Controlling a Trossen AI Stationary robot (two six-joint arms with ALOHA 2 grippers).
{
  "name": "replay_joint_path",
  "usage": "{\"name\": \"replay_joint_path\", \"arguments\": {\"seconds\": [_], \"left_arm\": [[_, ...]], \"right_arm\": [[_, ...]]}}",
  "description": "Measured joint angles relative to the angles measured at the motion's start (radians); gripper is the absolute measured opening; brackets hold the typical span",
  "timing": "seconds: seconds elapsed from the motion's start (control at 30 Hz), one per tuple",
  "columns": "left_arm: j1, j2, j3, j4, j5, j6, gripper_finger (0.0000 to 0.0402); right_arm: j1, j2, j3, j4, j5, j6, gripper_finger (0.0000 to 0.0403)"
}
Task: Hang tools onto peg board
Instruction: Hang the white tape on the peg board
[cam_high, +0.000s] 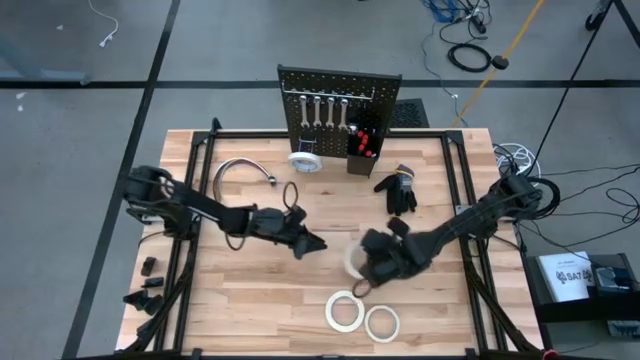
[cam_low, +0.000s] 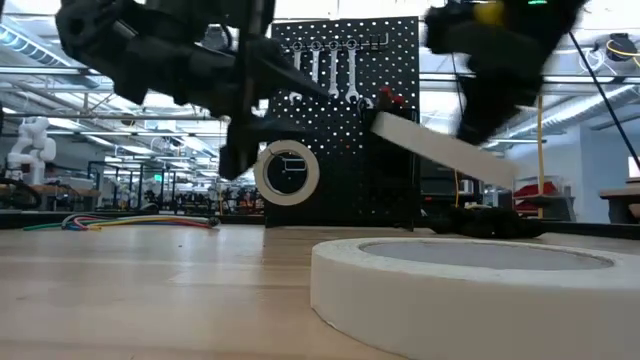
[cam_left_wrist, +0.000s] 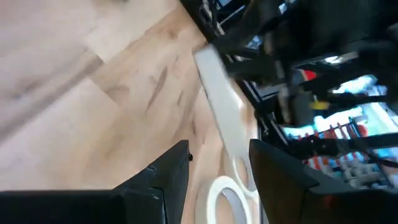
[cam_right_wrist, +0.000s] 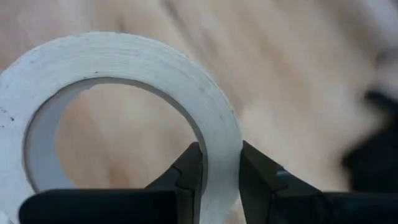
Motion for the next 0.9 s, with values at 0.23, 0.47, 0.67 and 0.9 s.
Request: {"name": "replay_joint_path", "arguments": {"seconds": [0.23,0.47,0.67,0.9], "left_arm": [[-0.001,0.110,0.064,0.016,-0.008,-0.077,0.0169],[0.012,0.109,0.066,0.021,-0.043,-0.078,0.0169],[0.050,0.104,0.072,0.065,0.043,-0.103,0.0169],[0.064,0.104,0.072,0.028,0.034,-0.131,0.0169]], "right_arm": [[-0.110,0.000,0.017,0.159,0.000,-0.273,0.0061],[-0.146,0.004,0.018,0.146,-0.001,-0.298,0.0061],[-0.154,0.004,0.022,0.108,0.003,-0.303,0.0061],[-0.160,0.003,0.022,0.179,0.007,-0.361,0.0061]]}}
